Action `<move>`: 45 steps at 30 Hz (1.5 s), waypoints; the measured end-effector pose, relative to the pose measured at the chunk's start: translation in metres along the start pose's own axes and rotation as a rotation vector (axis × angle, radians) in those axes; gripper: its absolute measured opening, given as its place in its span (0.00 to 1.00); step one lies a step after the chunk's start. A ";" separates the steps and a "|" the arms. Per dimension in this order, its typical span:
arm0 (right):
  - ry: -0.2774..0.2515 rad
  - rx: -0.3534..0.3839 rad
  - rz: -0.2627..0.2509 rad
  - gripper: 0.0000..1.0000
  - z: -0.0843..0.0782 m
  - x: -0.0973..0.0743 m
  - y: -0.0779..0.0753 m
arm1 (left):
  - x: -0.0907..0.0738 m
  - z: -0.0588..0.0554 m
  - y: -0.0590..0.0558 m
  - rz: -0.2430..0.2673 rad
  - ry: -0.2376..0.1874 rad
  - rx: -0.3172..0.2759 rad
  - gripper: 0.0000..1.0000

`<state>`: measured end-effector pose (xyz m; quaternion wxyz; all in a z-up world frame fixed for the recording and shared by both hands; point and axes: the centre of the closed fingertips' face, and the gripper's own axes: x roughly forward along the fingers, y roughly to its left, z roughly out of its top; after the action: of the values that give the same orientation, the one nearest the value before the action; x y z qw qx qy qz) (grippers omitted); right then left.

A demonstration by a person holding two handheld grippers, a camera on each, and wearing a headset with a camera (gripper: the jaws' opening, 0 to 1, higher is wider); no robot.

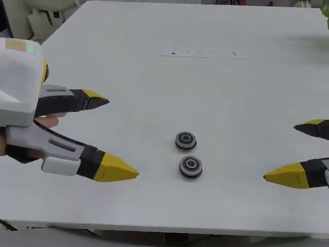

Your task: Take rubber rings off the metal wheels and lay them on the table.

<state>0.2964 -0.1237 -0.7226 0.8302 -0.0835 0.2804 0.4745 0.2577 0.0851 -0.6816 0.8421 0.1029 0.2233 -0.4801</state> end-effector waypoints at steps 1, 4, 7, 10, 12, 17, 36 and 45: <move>-0.007 -0.007 0.003 0.98 0.005 0.001 0.001 | 0.001 0.004 0.001 -0.001 -0.008 0.005 1.00; -0.007 -0.035 0.014 0.97 0.017 0.005 0.003 | 0.004 0.014 0.003 0.000 -0.018 0.020 1.00; -0.018 -0.052 0.021 0.97 0.030 0.007 0.005 | 0.007 0.027 0.003 -0.001 -0.027 0.051 1.00; -0.027 -0.052 0.042 0.97 0.042 0.011 0.008 | 0.009 0.039 0.005 -0.003 -0.051 0.061 1.00; -0.027 -0.060 0.045 0.97 0.049 0.014 0.008 | 0.012 0.047 0.006 -0.005 -0.075 0.063 1.00; -0.036 -0.091 0.066 0.96 0.076 0.023 0.010 | 0.023 0.060 0.008 -0.018 -0.108 0.066 1.00; -0.151 -0.063 0.253 0.86 0.071 0.069 0.046 | 0.051 0.041 0.003 -0.105 -0.254 -0.033 0.97; -0.062 -0.108 0.313 0.72 0.040 0.082 0.055 | 0.074 0.022 -0.009 -0.140 -0.195 0.018 0.88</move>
<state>0.2983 -0.0170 -0.7268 0.7487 -0.0686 0.2384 0.6148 0.2890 0.0152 -0.6970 0.8233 0.0474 0.1429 -0.5472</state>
